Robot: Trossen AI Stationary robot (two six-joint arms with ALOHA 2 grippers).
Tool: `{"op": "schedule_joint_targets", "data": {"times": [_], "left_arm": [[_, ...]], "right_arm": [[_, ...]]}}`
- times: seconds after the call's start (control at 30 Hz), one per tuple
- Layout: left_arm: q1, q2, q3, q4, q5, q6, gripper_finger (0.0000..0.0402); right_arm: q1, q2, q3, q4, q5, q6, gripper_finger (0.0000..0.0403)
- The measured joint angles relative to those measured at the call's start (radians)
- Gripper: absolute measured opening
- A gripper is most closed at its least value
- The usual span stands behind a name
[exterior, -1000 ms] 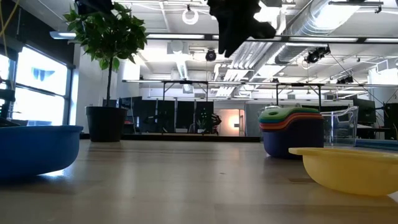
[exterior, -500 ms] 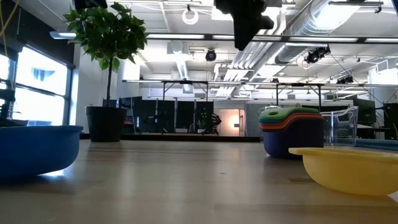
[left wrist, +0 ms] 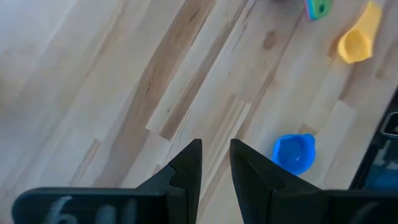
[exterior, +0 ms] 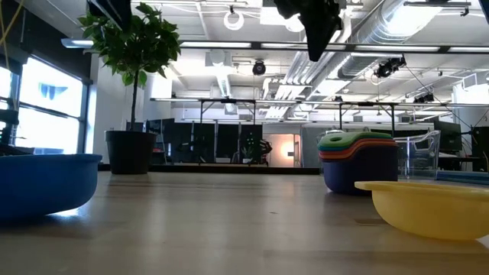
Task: Nest measuring cups in basket
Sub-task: Stack the blue measuring cup on top of the green measuring cup
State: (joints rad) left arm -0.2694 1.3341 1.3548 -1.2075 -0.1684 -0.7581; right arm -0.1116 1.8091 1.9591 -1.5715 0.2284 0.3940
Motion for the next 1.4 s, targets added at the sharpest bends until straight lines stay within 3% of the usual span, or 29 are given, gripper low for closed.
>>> {"op": "schedule_joint_targets", "data": {"times": [0.27,0.47,0.83,1.13,1.4], "left_arm": [[-0.040,0.117,0.000,0.000,-0.001,-0.061,0.0074],[-0.052,0.185,0.000,0.002,0.055,-0.069,0.0074],[-0.094,0.282,0.000,0.073,0.071,-0.006,0.0081],[-0.121,0.371,0.000,0.214,0.138,0.028,0.0126],[-0.165,0.434,0.000,0.257,0.139,0.029,0.0131]], "right_arm": [[-0.007,-0.050,0.001,0.001,0.051,-0.037,0.0064],[-0.020,-0.116,0.001,0.001,0.053,-0.035,0.0064],[-0.019,-0.206,0.001,0.000,0.104,0.065,0.0064],[-0.019,-0.215,-0.002,0.001,0.085,0.088,0.0064],[-0.019,-0.215,-0.012,0.001,0.027,0.101,0.0064]]}}
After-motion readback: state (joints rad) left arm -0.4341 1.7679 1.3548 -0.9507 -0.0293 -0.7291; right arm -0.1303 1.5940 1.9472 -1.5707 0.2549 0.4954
